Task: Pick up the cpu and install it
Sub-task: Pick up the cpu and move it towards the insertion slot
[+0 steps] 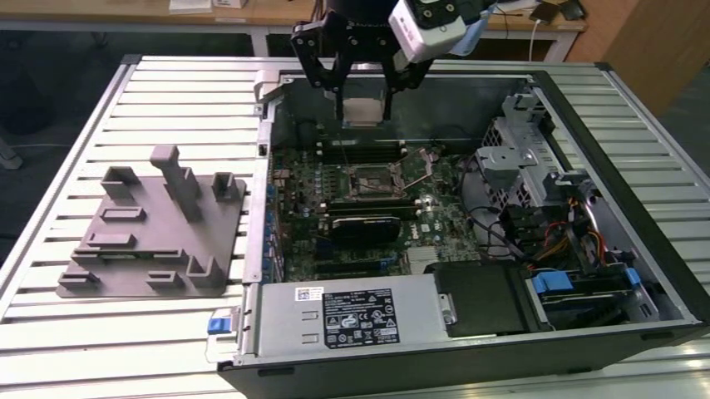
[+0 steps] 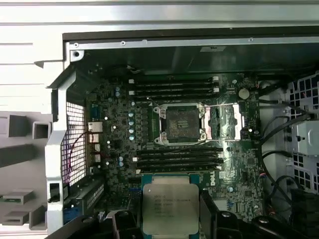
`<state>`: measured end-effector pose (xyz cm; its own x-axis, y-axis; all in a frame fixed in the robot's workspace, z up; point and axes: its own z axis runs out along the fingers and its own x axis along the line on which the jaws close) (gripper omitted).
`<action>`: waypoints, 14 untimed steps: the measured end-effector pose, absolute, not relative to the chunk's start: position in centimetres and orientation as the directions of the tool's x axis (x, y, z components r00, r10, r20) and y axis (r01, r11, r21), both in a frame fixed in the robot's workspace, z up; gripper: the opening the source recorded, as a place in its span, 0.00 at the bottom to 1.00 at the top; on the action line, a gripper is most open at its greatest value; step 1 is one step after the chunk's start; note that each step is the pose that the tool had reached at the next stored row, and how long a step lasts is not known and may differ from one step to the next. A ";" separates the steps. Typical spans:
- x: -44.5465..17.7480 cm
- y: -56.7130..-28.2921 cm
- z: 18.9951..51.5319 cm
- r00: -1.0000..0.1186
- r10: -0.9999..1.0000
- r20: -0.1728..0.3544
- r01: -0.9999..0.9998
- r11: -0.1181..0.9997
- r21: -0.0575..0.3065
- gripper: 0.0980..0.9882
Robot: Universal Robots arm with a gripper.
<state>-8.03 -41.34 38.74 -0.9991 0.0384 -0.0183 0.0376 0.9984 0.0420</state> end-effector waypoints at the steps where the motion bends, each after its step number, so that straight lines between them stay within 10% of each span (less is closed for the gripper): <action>1: -8.0 -41.3 38.7 -0.999 0.038 -0.018 0.038 0.998 0.042 0.50; 14: -7.8 -41.3 37.0 -0.999 0.038 -0.018 0.038 0.998 0.042 0.50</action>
<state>-7.78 -41.34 37.00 -0.9991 0.0383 -0.0181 0.0375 0.9984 0.0419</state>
